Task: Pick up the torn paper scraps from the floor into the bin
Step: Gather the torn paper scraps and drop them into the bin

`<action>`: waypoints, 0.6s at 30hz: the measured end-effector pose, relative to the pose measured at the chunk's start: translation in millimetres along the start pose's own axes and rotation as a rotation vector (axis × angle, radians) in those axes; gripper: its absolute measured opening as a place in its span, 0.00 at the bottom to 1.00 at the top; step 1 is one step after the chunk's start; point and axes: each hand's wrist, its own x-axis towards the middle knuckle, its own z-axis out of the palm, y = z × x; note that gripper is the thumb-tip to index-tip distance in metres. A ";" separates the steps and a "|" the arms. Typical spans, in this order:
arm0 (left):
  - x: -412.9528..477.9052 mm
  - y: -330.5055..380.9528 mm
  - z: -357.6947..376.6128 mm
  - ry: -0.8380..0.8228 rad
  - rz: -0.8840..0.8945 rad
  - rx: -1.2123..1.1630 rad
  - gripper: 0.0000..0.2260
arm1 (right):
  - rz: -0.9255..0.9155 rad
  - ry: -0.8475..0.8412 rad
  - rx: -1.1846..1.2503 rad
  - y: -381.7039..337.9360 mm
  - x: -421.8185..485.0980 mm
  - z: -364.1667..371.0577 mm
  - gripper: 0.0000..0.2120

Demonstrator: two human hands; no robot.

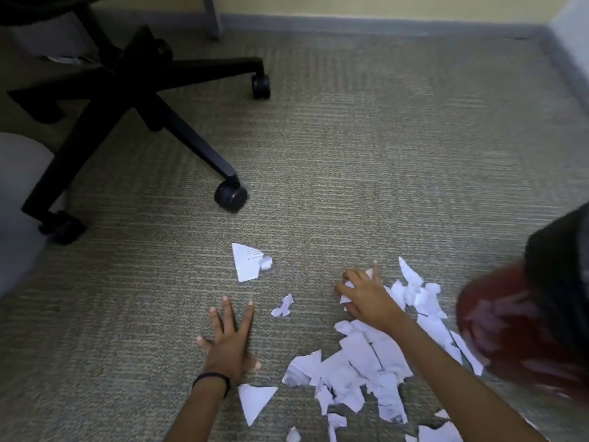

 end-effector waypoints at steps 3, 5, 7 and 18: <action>-0.6 -1.0 -0.7 0.000 0.010 -0.017 0.49 | 0.120 -0.099 0.134 20.1 -31.9 -4.4 0.24; 0.5 -5.2 -5.8 -0.021 0.038 -0.046 0.42 | 0.222 -0.272 0.258 31.0 -53.0 -4.7 0.42; 10.1 -13.8 -16.2 -0.062 0.047 -0.067 0.36 | 0.232 -0.362 0.295 34.7 -72.3 -5.8 0.51; 71.1 37.3 -55.1 0.526 0.154 -0.070 0.27 | 0.324 -0.325 0.093 13.4 -124.8 13.3 0.25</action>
